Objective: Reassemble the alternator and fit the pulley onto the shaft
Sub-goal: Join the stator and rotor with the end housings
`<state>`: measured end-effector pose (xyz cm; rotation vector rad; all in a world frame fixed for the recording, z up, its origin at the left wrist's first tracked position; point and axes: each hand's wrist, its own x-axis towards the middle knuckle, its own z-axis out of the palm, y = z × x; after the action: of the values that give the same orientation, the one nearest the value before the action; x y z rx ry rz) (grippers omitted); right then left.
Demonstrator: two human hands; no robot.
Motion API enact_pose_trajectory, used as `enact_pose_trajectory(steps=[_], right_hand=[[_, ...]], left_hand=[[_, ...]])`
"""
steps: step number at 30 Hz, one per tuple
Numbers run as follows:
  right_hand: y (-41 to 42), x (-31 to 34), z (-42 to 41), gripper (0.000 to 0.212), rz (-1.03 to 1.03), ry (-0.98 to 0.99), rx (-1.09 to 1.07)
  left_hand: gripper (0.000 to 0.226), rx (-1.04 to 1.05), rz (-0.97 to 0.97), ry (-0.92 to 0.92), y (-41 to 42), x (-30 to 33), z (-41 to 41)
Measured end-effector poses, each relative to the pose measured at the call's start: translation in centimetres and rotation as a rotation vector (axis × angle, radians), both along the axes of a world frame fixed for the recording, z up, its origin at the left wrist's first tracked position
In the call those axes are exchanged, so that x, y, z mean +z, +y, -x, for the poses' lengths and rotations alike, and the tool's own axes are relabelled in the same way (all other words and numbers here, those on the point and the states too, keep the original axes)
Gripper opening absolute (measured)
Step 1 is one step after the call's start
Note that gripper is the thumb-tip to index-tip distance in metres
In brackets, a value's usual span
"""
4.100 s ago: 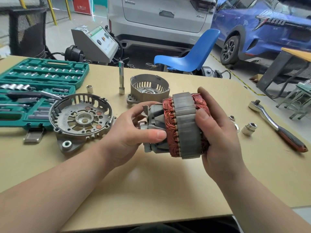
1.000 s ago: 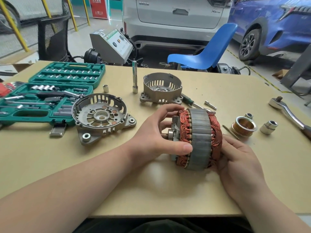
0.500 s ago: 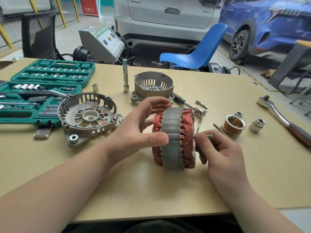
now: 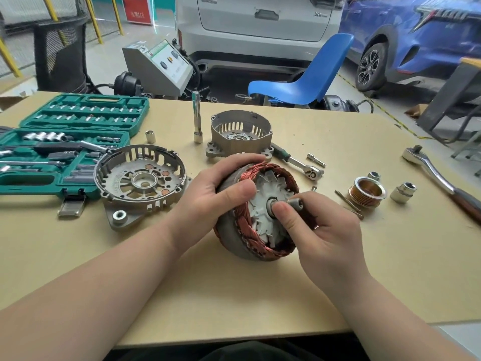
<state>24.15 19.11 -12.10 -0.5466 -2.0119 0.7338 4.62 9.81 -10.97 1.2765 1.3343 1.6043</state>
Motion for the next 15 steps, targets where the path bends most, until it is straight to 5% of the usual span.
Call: enact_pose_trajectory(steps=[5,15], right_hand=[[0.1,0.1,0.1,0.039,0.020,-0.026,0.019],[-0.4,-1.5,-1.0,0.021,0.071,0.120,0.057]], left_hand=[[0.054,0.000,0.018,-0.060,0.5,-0.5,0.5],[0.055,-0.004,0.033,-0.090,0.5,-0.8,0.7]])
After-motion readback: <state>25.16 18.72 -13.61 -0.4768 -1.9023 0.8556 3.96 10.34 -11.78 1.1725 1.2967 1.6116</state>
